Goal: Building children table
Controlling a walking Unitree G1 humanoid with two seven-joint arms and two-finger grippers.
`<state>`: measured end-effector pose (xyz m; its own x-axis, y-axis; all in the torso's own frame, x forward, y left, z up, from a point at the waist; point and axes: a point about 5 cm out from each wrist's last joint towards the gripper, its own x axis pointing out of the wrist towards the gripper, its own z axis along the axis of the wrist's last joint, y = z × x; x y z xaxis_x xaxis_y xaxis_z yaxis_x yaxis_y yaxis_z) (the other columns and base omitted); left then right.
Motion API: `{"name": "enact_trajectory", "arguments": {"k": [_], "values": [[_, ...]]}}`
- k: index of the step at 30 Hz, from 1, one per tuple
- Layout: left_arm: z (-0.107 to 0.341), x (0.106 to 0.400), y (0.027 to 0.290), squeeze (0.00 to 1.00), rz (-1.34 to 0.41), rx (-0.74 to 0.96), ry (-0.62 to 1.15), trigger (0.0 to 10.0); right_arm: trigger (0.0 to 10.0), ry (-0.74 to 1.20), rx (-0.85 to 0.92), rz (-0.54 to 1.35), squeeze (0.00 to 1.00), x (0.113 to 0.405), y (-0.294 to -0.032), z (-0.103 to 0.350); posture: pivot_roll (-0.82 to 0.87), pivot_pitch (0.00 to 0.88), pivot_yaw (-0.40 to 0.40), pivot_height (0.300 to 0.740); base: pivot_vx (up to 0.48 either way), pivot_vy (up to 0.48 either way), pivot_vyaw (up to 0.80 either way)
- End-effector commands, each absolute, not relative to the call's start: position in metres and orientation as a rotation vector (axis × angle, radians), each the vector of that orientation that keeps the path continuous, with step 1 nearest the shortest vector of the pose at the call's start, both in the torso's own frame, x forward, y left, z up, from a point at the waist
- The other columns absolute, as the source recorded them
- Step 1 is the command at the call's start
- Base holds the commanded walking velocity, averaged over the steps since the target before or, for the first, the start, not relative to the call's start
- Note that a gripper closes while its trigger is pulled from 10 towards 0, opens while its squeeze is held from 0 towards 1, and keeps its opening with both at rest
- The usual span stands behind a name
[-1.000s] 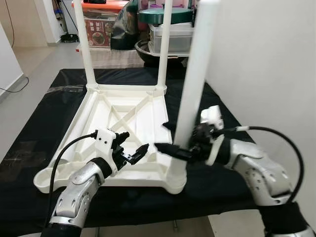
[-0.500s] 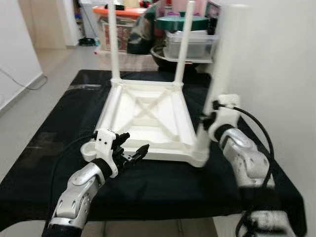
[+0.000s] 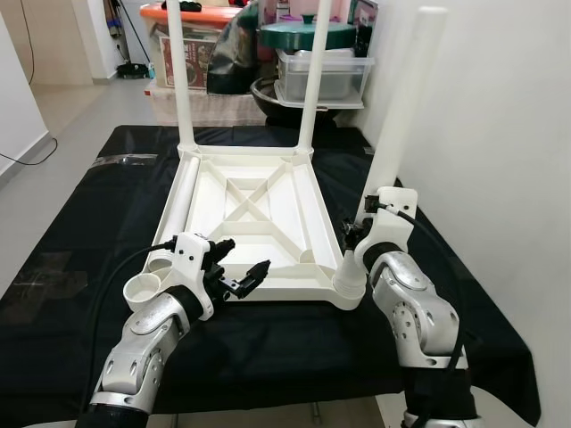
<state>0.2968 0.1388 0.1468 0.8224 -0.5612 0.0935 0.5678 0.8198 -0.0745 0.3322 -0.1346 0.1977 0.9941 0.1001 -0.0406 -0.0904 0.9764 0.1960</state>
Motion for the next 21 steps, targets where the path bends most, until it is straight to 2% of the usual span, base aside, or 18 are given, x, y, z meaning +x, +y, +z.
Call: {"name": "enact_trajectory", "arguments": {"k": [1,5,7,9,10,12,14,15,20,21], "values": [[0.145,0.297,0.138,0.00,-0.599,-0.101,-0.064,10.0,10.0,-0.036,0.229,0.208,0.00,0.336,-0.137,0.218,0.04,0.000,-0.114,0.740,0.000,0.000,0.00],[0.145,0.297,0.138,0.00,-0.601,-0.100,-0.065,10.0,10.0,-0.147,0.238,0.448,0.00,0.330,-0.145,0.246,0.05,0.000,-0.120,0.740,0.000,0.000,0.00],[0.145,0.297,0.138,0.00,-0.601,-0.100,-0.065,10.0,10.0,-0.147,0.238,0.448,0.00,0.330,-0.145,0.246,0.05,0.000,-0.120,0.740,0.000,0.000,0.00],[0.145,0.297,0.137,0.00,-0.602,-0.102,-0.067,10.0,10.0,-0.215,0.137,0.763,0.00,0.311,-0.141,0.257,0.05,0.000,-0.116,0.740,0.000,0.000,0.00],[0.145,0.297,0.137,0.00,-0.602,-0.102,-0.067,10.0,10.0,-0.215,0.137,0.763,0.00,0.311,-0.141,0.257,0.05,0.000,-0.116,0.740,0.000,0.000,0.00],[0.145,0.298,0.136,0.00,-0.610,-0.103,-0.065,10.0,10.0,-0.184,0.030,1.063,0.00,0.291,-0.129,0.247,0.05,0.000,-0.121,0.740,0.000,0.000,0.00],[0.145,0.298,0.136,0.00,-0.613,-0.103,-0.064,10.0,10.0,-0.166,0.012,1.128,0.00,0.286,-0.126,0.243,0.05,0.000,-0.121,0.740,0.000,0.000,0.00],[0.145,0.298,0.135,0.00,-0.615,-0.106,-0.063,10.0,10.0,-0.116,-0.020,1.237,0.00,0.278,-0.110,0.229,0.06,0.000,-0.130,0.740,0.000,0.000,0.00],[0.145,0.298,0.135,0.00,-0.611,-0.108,-0.065,10.0,10.0,-0.078,-0.027,1.237,0.00,0.283,-0.096,0.216,0.07,0.000,-0.140,0.740,0.000,0.000,0.00],[0.145,0.298,0.135,0.00,-0.609,-0.109,-0.066,10.0,7.7,-0.063,-0.020,1.179,0.00,0.291,-0.095,0.214,0.07,0.000,-0.143,0.740,0.000,0.000,0.00]]}}
